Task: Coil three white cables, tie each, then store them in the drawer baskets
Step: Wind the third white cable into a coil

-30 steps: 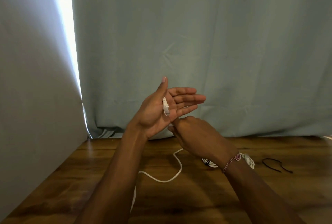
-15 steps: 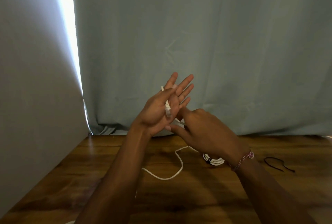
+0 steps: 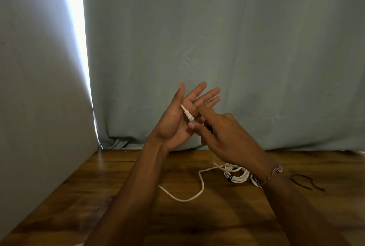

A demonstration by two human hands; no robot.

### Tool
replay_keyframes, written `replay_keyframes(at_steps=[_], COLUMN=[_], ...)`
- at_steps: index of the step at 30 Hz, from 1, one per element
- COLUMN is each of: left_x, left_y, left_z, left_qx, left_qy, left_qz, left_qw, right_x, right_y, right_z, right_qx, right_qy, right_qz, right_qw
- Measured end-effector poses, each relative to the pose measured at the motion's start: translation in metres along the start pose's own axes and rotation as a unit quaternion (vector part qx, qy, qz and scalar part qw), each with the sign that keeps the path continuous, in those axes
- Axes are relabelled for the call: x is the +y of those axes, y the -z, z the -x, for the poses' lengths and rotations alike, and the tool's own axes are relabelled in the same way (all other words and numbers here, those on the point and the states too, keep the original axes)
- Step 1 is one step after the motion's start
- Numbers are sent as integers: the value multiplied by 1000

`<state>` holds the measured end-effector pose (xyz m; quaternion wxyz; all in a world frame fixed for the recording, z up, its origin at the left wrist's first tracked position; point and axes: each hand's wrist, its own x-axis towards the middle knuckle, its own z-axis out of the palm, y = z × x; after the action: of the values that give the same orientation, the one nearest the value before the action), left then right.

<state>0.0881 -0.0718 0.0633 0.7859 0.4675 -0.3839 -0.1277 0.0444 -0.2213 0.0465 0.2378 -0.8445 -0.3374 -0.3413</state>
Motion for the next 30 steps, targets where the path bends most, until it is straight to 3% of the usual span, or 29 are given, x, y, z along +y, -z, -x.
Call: replay_keyframes(at_steps=[10, 15, 18, 22, 27, 30], left_x=[-1, -1, 0, -5, -15, -19], left_y=[1, 9, 21, 25, 18, 8], left_z=[2, -3, -3, -6, -8, -6], left_qx=[7, 48, 78, 106, 133, 108], left_qy=[-53, -79, -85, -80, -78, -71], left_qz=[-12, 19, 36, -2, -118, -188], left_qw=[999, 996, 993, 991, 981, 974], right_x=[-6, -16, -18, -23, -26, -28], right_y=[0, 9, 24, 42, 56, 57], right_z=[0, 2, 3, 8, 10, 9], right_qx=[11, -99, -141, -186, -111, -79], right_qy=[-7, -55, -40, -3, 65, 59], right_qz=[36, 55, 92, 49, -7, -48], right_qw=[999, 992, 985, 981, 992, 994])
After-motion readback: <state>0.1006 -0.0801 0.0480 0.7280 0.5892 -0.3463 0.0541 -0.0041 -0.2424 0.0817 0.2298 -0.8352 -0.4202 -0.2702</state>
